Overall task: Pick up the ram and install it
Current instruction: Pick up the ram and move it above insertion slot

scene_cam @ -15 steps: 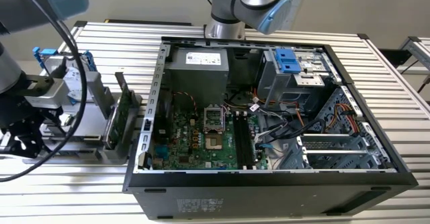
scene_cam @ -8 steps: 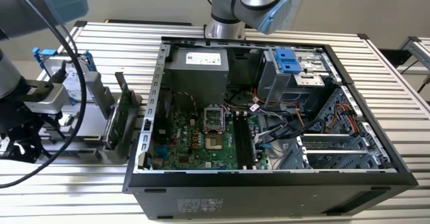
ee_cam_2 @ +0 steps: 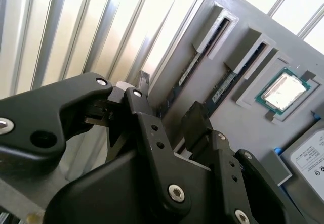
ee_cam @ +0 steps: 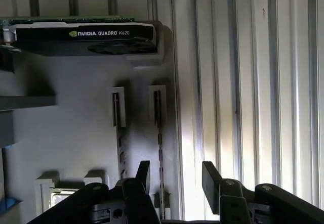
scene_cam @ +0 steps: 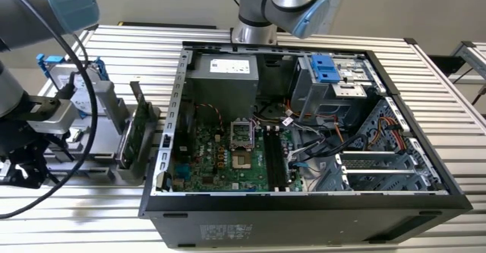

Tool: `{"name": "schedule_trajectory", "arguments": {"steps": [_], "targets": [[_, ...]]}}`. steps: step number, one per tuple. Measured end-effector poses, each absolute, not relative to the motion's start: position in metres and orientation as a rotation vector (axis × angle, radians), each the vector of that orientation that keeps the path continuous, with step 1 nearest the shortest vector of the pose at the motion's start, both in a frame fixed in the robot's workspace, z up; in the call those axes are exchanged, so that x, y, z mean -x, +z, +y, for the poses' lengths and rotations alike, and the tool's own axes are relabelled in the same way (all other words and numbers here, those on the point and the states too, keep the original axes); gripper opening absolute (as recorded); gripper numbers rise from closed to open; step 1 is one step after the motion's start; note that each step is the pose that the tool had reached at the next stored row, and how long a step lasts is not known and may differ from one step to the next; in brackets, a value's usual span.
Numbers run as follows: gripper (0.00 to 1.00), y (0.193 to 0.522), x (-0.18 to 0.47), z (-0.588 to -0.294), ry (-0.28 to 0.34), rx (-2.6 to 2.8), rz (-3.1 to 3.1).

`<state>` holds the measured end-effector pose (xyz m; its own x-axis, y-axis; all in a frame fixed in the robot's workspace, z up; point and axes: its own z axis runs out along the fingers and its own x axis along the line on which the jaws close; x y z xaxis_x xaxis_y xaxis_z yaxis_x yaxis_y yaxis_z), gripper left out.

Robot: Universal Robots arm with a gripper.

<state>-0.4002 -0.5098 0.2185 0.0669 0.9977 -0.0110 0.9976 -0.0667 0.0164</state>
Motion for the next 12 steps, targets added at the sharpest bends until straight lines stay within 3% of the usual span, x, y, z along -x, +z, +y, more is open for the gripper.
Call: {"name": "schedule_trajectory", "arguments": {"steps": [12], "targets": [[1.00,0.2106,0.4002,-0.5105,0.002,-2.281,2.134]]}}
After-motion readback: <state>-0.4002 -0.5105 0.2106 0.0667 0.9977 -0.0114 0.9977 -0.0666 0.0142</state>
